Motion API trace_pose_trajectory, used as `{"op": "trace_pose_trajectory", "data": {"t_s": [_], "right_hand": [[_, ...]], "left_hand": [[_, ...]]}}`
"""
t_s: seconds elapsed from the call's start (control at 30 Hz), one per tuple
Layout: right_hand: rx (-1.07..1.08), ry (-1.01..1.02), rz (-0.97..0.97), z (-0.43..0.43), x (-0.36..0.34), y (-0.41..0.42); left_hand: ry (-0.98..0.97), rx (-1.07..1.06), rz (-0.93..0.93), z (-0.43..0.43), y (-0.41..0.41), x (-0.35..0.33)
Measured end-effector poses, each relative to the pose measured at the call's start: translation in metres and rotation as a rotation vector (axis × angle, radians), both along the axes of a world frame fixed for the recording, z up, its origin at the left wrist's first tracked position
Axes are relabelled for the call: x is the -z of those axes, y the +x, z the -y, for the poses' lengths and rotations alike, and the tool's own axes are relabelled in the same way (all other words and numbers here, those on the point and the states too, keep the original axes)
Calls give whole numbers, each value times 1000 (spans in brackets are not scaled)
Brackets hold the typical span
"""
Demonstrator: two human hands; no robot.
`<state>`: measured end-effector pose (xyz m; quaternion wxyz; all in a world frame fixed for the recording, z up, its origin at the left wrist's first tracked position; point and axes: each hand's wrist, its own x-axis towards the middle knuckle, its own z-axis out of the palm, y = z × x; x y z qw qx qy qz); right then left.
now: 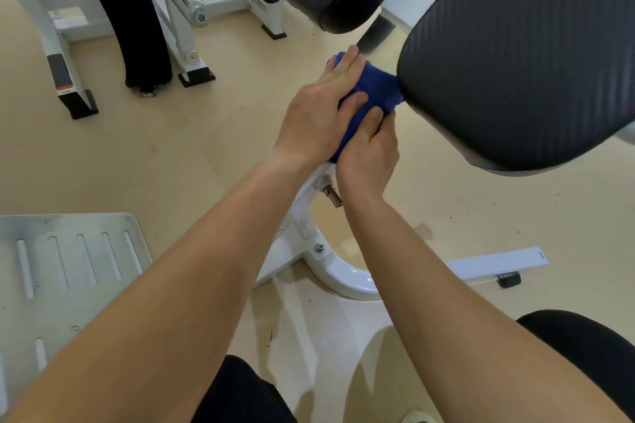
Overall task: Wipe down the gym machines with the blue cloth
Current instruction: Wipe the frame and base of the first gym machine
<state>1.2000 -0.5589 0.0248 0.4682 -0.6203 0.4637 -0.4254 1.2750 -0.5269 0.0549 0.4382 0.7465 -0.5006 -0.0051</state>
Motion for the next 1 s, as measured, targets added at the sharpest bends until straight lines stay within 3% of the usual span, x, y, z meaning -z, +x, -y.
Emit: {"op": "trace_pose_trajectory", "data": {"t_s": [0.2, 0.43, 0.67, 0.77, 0.87, 1.0], "right_hand": [[-184, 11, -160, -17, 17, -15], [-130, -37, -66, -17, 2, -5], [-328, -361, -331, -34, 20, -41], [-287, -561, -523, -33, 19, -48], [-339, -730, -689, -28, 22, -51], [-411, -729, -759, -20, 25, -52]], "left_hand": [[72, -46, 52, -33, -2, 29], [4, -74, -31, -5, 16, 12], [-135, -428, -138, -21, 14, 37], [-128, -529, -60, -18, 14, 33], [-136, -500, -49, -20, 4, 34], [-45, -331, -72, -30, -7, 45]]}}
